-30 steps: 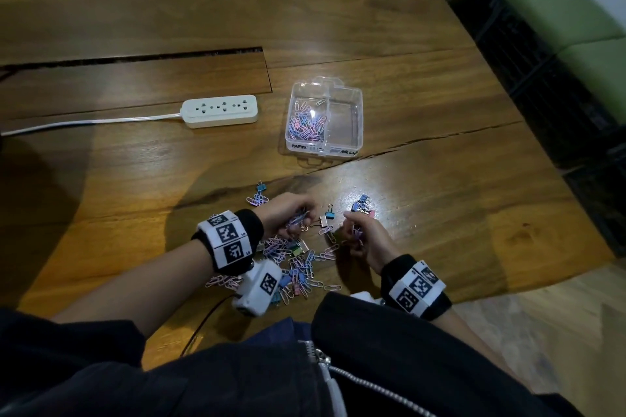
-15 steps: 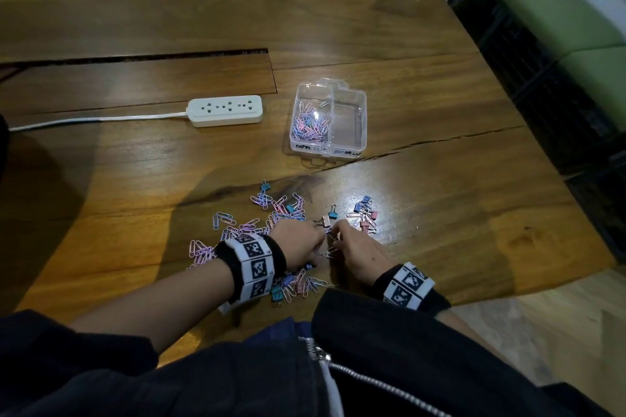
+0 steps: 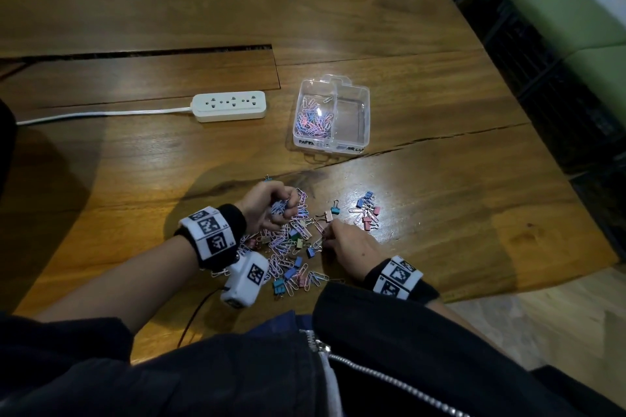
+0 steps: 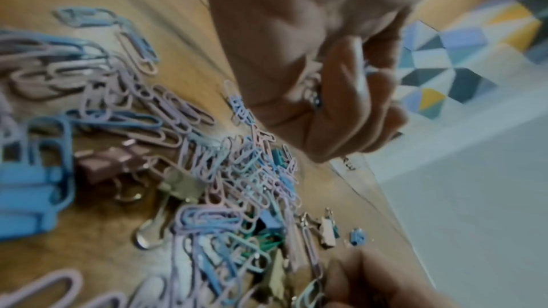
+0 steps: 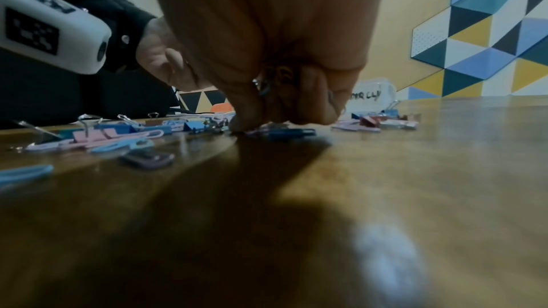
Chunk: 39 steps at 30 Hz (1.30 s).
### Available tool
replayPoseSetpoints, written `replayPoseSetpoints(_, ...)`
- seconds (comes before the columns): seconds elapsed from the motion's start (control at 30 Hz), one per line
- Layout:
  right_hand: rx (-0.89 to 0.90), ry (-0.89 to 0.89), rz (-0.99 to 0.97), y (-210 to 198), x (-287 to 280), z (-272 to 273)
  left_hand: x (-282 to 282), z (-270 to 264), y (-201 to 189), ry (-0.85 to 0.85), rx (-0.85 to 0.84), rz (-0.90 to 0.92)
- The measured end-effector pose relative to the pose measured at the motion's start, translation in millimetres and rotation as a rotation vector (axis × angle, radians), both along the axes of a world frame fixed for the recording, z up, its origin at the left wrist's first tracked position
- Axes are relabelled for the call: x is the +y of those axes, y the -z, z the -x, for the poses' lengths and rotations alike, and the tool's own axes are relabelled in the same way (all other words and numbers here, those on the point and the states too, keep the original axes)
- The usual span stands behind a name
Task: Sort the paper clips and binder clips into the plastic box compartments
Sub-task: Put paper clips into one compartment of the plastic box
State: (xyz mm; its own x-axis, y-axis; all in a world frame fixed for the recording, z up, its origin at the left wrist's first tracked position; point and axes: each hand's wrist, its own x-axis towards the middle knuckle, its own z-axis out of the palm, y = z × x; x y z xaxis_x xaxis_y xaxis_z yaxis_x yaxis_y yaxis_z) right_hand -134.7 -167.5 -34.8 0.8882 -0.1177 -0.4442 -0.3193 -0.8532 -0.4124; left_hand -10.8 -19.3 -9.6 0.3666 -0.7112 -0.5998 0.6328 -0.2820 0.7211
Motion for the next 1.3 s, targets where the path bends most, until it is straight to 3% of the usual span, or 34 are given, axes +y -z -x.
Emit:
replayPoseSetpoints(0.07,-0.026,-0.058,0.049,4,1,-4,3,-2,0,-0.061,0.021,-0.027)
replayPoseSetpoints(0.13,-0.053,-0.092,0.051,7,0,-5,6,-4,-2,-0.046,-0.072,-0.159)
replayPoseSetpoints(0.27,-0.037,0.005,-0.090,3,-5,-8,16,-6,5,0.182,-0.575,-0.490)
replayPoseSetpoints(0.33,-0.049,0.172,-0.279,-2,-10,-9,22,-4,8,0.331,-0.822,-0.549)
replayPoseSetpoints(0.4,-0.066,0.385,-0.557,-6,-17,-9,24,-1,7,0.448,-0.957,-0.596)
replayPoseSetpoints(0.57,0.005,0.776,-1.183,-16,-31,-19,22,4,6,0.573,-1.020,-0.648)
replayPoseSetpoints(0.67,0.059,0.874,-1.400,-19,-31,-27,20,6,13,0.614,-1.121,-0.628)
replayPoseSetpoints(0.73,0.078,0.869,-1.339,-19,-27,-35,19,7,18,0.616,-1.170,-0.617)
replayPoseSetpoints(0.8,0.076,0.788,-1.106,-18,-20,-43,18,8,20,0.602,-1.143,-0.585)
replayPoseSetpoints(0.93,-0.076,0.482,-0.556,-10,1,-54,21,2,20,0.440,-0.913,-0.431)
replayPoseSetpoints(1.03,-0.088,0.227,-0.236,-10,13,-58,23,-4,16,0.317,-0.685,-0.344)
replayPoseSetpoints(1.17,-0.039,0.136,-0.124,-9,18,-62,24,-10,12,0.056,-0.278,-0.193)
replayPoseSetpoints(1.3,-0.018,0.071,-0.081,-5,23,-61,25,-17,14,-0.121,-0.057,-0.003)
